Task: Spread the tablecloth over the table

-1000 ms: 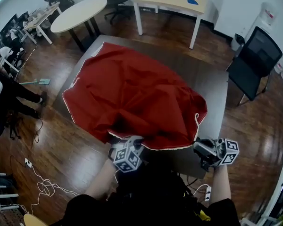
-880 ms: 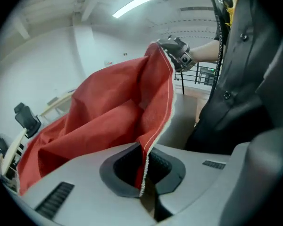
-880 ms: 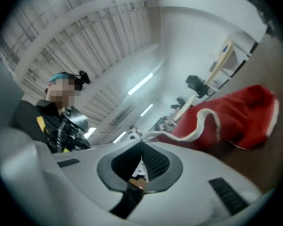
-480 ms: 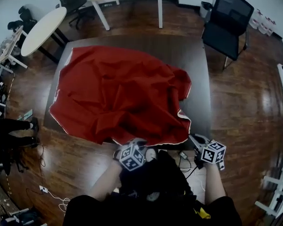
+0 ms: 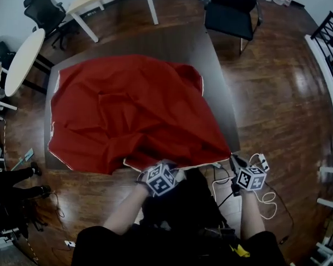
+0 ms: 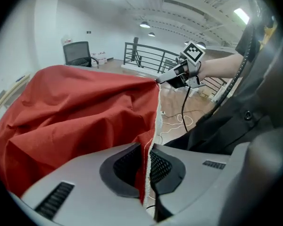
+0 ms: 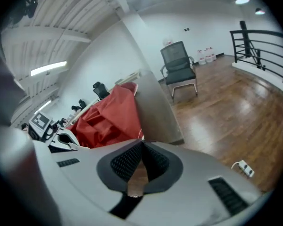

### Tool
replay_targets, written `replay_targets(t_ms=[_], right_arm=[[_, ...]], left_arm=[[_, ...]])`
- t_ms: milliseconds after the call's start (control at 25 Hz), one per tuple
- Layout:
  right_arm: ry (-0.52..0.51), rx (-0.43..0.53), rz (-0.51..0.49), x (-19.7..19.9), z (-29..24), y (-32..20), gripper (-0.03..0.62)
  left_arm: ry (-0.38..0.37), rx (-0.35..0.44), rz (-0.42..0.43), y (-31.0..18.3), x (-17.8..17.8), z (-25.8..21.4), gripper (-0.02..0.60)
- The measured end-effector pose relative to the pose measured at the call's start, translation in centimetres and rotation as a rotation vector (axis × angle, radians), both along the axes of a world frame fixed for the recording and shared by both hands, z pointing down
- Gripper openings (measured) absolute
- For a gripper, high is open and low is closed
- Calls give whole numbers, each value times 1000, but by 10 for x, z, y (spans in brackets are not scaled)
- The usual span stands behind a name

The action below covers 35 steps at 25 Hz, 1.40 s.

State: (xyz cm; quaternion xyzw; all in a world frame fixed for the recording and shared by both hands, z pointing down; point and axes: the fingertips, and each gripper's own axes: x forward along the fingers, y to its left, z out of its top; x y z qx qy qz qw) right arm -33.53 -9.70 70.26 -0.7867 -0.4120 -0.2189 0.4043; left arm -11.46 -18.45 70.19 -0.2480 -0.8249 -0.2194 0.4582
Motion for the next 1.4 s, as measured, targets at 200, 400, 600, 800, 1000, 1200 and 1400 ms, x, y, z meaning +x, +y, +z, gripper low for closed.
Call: replay_targets(t_ms=[200, 400, 600, 800, 1000, 1200, 1400], right_arm=[[-194, -25, 88, -73, 15, -9, 9], [-256, -155, 192, -102, -20, 24, 83], [-261, -275, 309, -113, -67, 24, 202], [-89, -209, 87, -51, -66, -29, 202], [102, -125, -178, 58, -43, -76, 403], [104, -162, -285, 103, -34, -59, 410], [149, -191, -209, 70, -53, -34, 8]], left_arm=[[-160, 154, -61, -14, -76, 11, 5], [-416, 264, -129, 10, -139, -20, 5], [-717, 425, -387, 53, -150, -49, 5], [-897, 469, -495, 90, -149, -71, 3], [-890, 414, -466, 120, -166, -92, 5], [-1046, 522, -500, 141, -186, -125, 5], [-1081, 500, -459, 151, -205, -143, 5]])
